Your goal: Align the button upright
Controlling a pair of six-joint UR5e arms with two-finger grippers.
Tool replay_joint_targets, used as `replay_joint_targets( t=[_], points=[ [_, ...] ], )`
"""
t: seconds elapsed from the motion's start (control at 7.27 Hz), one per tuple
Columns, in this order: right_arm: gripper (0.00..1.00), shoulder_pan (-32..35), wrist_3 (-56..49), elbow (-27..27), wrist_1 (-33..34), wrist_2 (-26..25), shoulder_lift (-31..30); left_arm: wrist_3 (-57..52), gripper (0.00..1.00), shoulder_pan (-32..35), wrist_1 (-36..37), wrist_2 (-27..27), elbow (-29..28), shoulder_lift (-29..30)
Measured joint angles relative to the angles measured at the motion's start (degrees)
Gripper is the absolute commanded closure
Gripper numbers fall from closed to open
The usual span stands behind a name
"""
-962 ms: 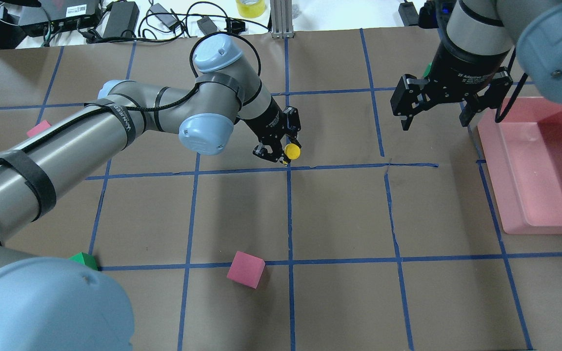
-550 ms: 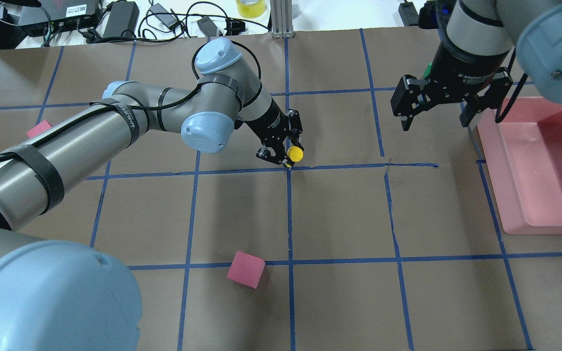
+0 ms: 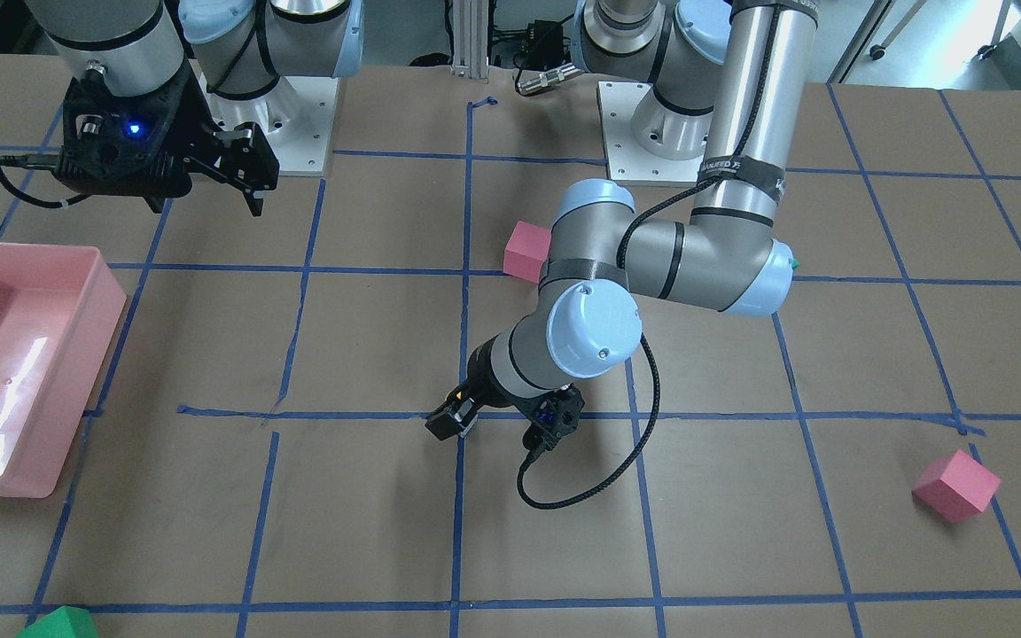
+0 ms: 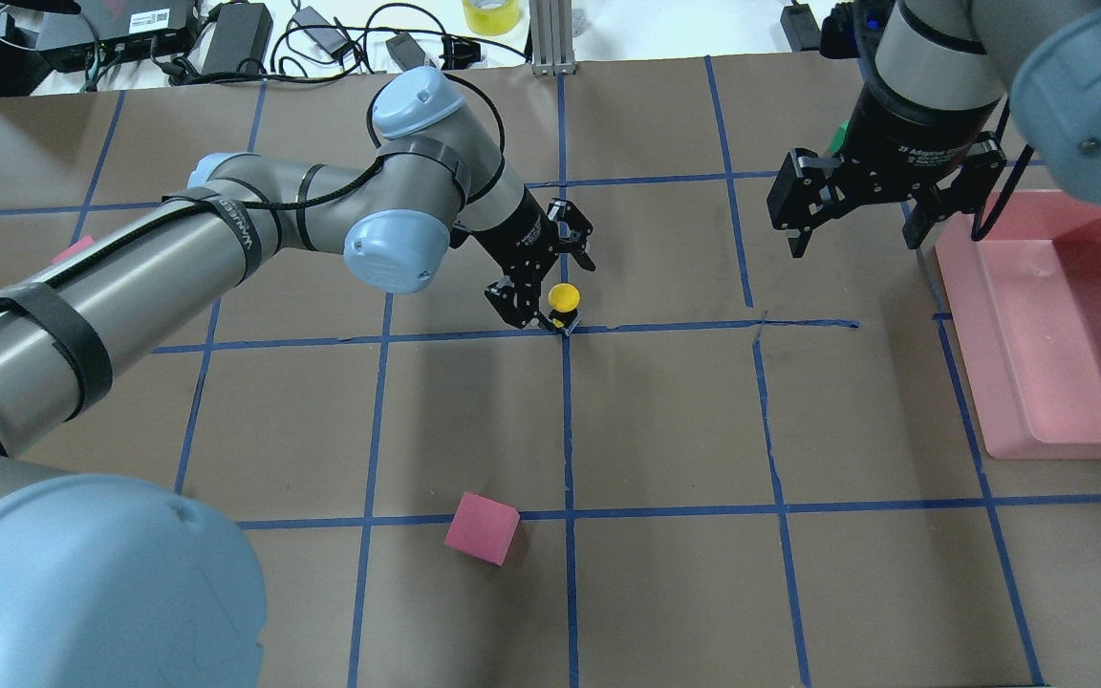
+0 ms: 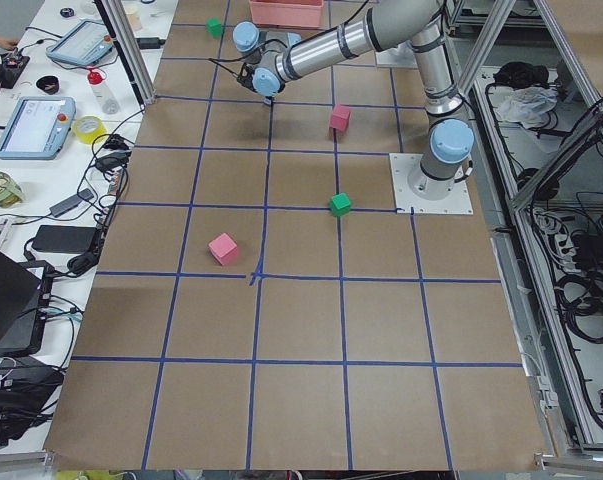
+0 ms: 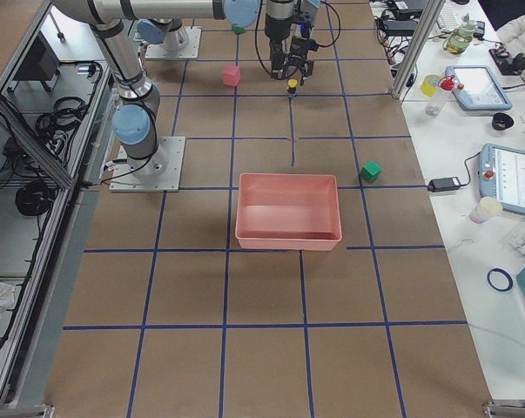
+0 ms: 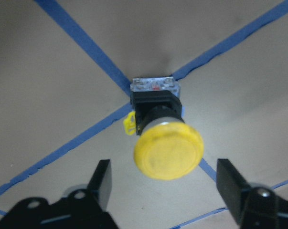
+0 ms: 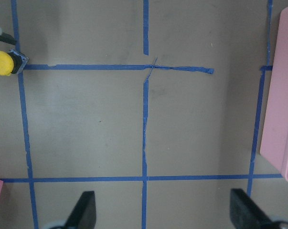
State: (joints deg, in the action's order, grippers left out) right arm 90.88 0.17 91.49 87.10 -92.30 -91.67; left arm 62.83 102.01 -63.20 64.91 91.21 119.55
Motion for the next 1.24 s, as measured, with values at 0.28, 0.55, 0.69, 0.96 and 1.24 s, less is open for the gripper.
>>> replay_joint_targets(
  t=[0.28, 0.55, 0.69, 0.96, 1.24],
  points=[
    [0.00, 0.00, -0.13, 0.00, 0.00, -0.06, 0.00, -10.35, 0.00, -2.41, -7.64, 5.64, -2.57, -4.95],
    [0.00, 0.00, -0.18, 0.00, -0.04, -0.07, 0.00, -26.43, 0.00, -3.84, -17.84, 12.63, -3.96, -12.58],
    [0.00, 0.00, -0.22, 0.00, -0.02, -0.07, 0.00, -37.36, 0.00, -4.03, -20.82, 16.41, -3.86, -17.20],
    [0.00, 0.00, -0.25, 0.00, 0.00, -0.07, 0.00, -56.70, 0.00, -3.92, -23.02, 21.27, -3.05, -26.46],
    [0.00, 0.00, -0.25, 0.00, -0.03, -0.07, 0.00, -64.94, 0.00, -3.94, -22.73, 23.25, -1.23, -30.84]
  ],
)
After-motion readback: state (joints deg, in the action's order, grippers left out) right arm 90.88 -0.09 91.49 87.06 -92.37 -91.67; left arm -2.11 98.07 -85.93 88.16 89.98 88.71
